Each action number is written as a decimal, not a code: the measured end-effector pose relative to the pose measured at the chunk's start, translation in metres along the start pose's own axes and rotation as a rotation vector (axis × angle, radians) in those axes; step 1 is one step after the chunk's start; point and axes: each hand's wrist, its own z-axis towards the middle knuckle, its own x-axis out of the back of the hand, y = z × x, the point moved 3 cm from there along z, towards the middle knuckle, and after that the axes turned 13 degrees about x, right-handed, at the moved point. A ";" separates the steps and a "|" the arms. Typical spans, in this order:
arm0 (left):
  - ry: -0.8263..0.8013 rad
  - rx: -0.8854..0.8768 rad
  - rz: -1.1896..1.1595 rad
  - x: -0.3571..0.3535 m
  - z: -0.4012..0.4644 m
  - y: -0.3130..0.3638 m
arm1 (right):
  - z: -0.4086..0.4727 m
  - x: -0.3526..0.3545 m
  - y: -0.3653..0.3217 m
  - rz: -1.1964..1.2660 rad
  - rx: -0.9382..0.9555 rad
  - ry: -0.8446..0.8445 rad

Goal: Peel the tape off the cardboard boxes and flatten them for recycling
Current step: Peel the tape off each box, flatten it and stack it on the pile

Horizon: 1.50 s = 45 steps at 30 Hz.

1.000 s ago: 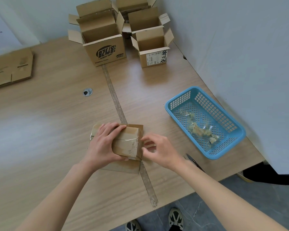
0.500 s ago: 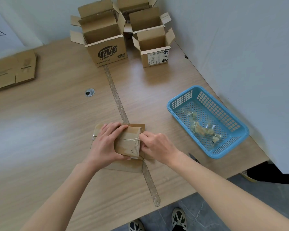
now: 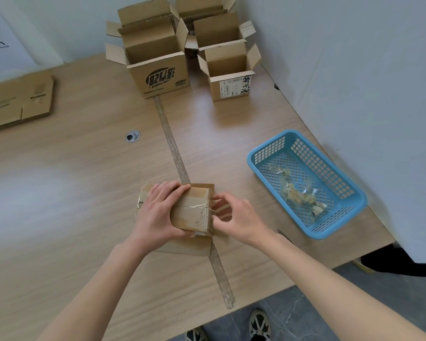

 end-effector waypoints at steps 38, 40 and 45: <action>-0.010 0.370 -0.709 0.005 -0.037 -0.036 | 0.089 0.006 -0.068 -0.082 -0.124 0.028; -0.085 0.342 -0.731 0.004 -0.036 -0.032 | 0.117 0.024 -0.070 0.025 -0.192 0.223; -0.081 0.336 -0.727 0.012 -0.033 -0.028 | 0.124 0.016 -0.094 -0.485 0.203 -0.207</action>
